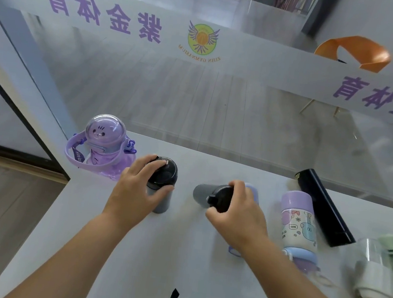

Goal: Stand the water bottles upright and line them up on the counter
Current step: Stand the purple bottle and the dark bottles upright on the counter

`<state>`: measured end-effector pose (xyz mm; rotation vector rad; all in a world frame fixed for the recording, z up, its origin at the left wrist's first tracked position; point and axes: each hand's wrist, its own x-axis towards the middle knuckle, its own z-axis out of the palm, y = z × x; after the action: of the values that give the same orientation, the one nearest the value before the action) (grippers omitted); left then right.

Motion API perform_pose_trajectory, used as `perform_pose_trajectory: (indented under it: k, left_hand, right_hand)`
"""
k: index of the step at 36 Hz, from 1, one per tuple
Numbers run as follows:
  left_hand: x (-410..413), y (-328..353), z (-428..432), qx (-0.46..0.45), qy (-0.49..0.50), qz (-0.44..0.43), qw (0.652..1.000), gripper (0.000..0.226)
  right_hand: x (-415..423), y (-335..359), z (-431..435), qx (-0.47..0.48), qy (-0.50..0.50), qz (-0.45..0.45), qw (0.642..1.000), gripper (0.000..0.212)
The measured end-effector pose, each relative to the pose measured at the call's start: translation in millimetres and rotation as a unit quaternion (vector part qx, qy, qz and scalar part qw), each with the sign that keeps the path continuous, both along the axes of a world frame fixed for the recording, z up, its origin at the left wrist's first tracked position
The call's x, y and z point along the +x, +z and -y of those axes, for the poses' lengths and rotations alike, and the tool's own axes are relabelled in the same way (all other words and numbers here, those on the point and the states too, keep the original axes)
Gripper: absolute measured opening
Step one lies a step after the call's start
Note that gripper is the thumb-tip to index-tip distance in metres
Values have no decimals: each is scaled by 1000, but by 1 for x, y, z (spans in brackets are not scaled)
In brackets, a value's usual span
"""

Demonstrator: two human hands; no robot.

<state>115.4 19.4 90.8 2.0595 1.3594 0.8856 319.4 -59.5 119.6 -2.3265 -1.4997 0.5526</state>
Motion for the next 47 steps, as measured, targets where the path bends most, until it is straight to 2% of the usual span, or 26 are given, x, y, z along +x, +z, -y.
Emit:
perform_pose_trajectory:
  k: [5, 18, 26, 31, 39, 42, 47]
  left_hand:
    - [0, 2, 2, -4, 7, 2, 1000, 55]
    - [1, 13, 5, 5, 12, -60, 998, 52]
    - [-2, 19, 8, 13, 0, -101, 995, 54]
    - [-4, 28, 14, 49, 10, -114, 992, 46]
    - [3, 38, 35, 109, 23, -117, 987, 26]
    - [16, 37, 49, 97, 4, -114, 989, 18]
    - [48, 19, 70, 20, -12, -114, 993, 15]
  right_hand:
    - [12, 12, -17, -26, 30, 5, 999, 59]
    - [21, 20, -57, -53, 142, 54, 987, 78]
    - [19, 24, -55, -45, 147, 63, 986, 78]
    - [21, 33, -50, -10, 156, 65, 986, 69]
    - [45, 45, -22, 108, 109, 18, 988, 44]
    - [60, 43, -5, 124, 86, 4, 988, 34]
    - [92, 27, 31, 95, 64, -13, 993, 25]
